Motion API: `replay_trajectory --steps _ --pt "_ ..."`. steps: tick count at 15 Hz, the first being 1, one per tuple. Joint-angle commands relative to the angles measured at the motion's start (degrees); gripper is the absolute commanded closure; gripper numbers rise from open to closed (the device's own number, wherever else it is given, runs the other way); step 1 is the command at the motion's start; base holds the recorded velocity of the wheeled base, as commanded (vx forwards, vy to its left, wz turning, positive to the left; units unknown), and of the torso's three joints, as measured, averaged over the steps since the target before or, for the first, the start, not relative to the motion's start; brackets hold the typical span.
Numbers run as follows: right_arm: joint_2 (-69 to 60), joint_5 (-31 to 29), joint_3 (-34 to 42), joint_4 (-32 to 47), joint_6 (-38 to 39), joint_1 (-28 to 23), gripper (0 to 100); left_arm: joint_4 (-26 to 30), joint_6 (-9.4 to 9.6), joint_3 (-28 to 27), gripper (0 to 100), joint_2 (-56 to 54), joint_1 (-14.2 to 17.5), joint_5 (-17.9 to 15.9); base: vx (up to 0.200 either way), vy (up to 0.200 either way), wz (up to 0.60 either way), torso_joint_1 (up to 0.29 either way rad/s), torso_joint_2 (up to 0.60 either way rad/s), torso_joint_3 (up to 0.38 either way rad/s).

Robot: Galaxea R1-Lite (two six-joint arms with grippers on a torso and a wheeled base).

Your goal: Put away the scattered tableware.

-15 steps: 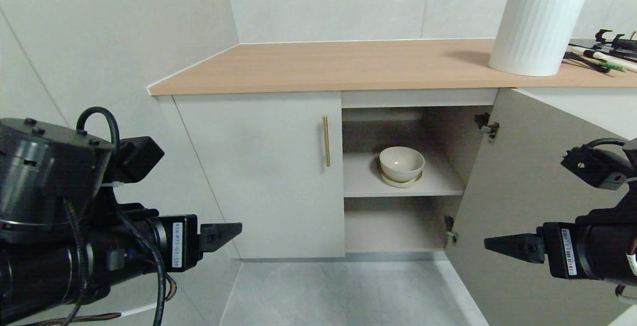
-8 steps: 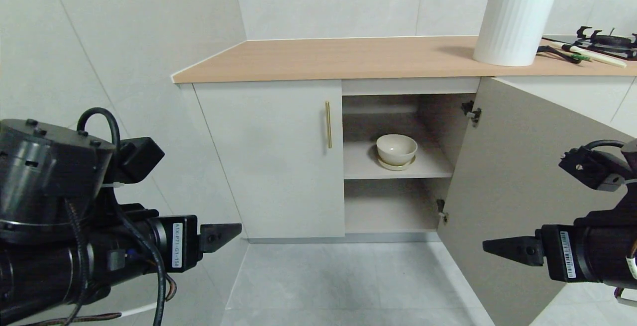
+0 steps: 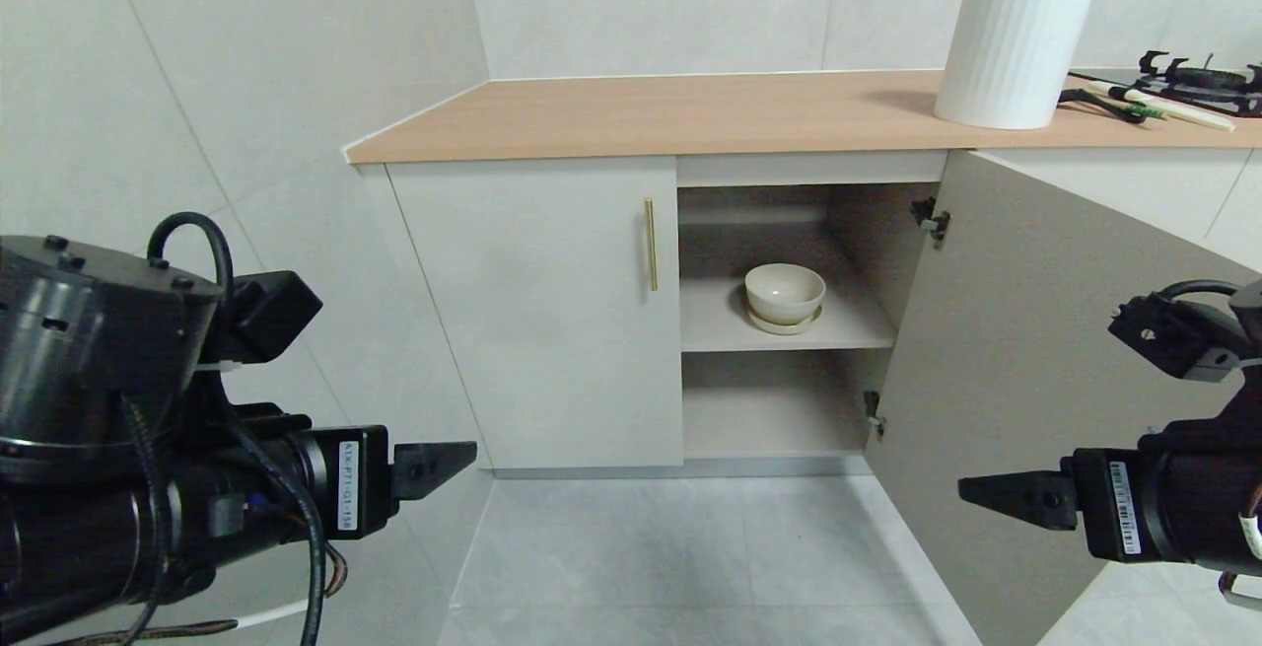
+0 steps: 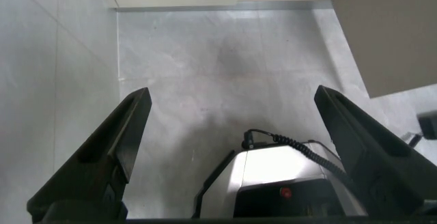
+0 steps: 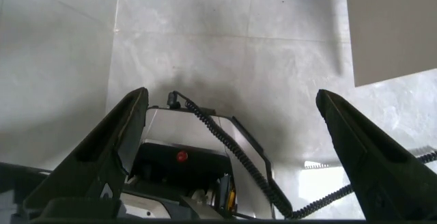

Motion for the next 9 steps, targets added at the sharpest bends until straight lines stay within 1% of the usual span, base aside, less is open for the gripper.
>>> replay_trajectory --steps 1,6,9 --pt "0.10 -0.08 0.01 0.01 0.01 0.01 0 -0.01 -0.03 -0.01 0 0.09 -0.02 -0.08 0.000 0.000 0.00 0.000 0.00 0.000" --pt "0.10 -0.08 0.01 0.01 0.01 0.01 0 -0.01 -0.03 -0.01 0 0.26 -0.02 0.18 0.000 0.000 0.00 0.000 0.00 0.000" --pt "-0.43 -0.61 0.01 0.45 -0.16 -0.17 0 -0.01 -0.03 -0.01 0 0.09 -0.02 0.54 0.000 -0.200 0.00 -0.001 0.00 0.009"
